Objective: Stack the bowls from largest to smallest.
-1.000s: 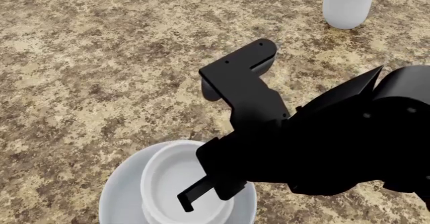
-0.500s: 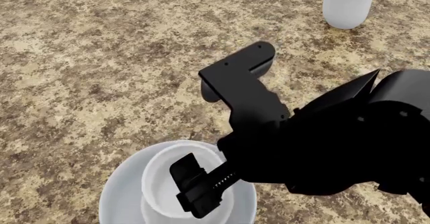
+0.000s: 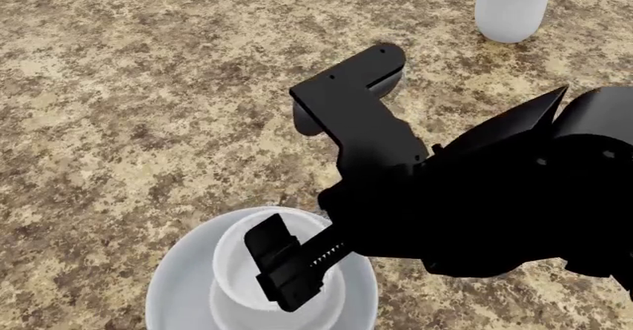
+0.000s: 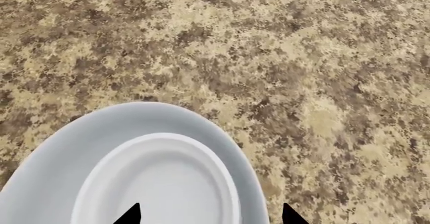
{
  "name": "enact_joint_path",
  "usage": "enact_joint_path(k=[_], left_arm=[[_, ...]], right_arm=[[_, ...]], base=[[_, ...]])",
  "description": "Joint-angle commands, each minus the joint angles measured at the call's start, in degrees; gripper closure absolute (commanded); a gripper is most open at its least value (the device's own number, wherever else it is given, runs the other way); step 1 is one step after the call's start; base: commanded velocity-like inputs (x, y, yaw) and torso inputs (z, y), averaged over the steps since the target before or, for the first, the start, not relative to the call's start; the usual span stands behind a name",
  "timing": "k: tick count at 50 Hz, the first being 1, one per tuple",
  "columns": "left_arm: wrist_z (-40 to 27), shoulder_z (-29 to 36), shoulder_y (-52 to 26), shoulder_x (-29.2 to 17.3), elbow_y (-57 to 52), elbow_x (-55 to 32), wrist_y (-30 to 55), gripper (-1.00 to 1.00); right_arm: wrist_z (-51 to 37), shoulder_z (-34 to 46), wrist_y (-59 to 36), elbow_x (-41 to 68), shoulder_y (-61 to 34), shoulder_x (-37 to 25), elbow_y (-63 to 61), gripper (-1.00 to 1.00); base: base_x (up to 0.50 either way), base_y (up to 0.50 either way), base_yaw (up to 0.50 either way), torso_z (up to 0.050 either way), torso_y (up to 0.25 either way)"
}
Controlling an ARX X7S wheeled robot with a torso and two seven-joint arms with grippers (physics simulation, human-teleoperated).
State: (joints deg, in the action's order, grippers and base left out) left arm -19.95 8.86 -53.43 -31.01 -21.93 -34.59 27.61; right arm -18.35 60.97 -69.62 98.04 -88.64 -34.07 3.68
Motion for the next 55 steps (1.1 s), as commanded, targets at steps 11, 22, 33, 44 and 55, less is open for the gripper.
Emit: enact_joint_path(k=[11,22,33,44,55], left_arm=[[0.9,-1.2,-0.5,0.7,0.4,0.9,1.1,-1.00],[0.7,-1.5,0.3,0.3,-0.1,0.5,1.2,-1.00],[0.4,-2.1,-0.6,-0.4,-0.5,0.1,1.9,-1.00],[-0.4,-3.7,-1.2,-1.8,-2.3,-2.2,4.2,-1.00],[-0.2,-6.1,-1.2,-3.8,-4.2,-5.1,5.9,-1.00]], right_arm=[[-3.3,-5.2,-1.7,4.6,-9.7,-1.0,-0.4,-1.00],[-6.8,-8.1,-0.4,5.9,-12.7,-5.5,-1.4,-1.00],[-12.1,-10.6,-0.2,9.5,-15.6,-13.0,-2.6,-1.00],[-18.4,-13.6,1.6,15.2,-16.6,-21.1,-6.9,-1.00],[-22.4,-16.3,2.2,18.0,-19.4,-27.6,-9.3,-1.00]], base=[[0.00,0.00,0.00,0.000,0.000],[0.00,0.00,0.00,0.000,0.000],[0.00,0.00,0.00,0.000,0.000],[0.00,0.00,0.00,0.000,0.000],[0.00,0.00,0.00,0.000,0.000]])
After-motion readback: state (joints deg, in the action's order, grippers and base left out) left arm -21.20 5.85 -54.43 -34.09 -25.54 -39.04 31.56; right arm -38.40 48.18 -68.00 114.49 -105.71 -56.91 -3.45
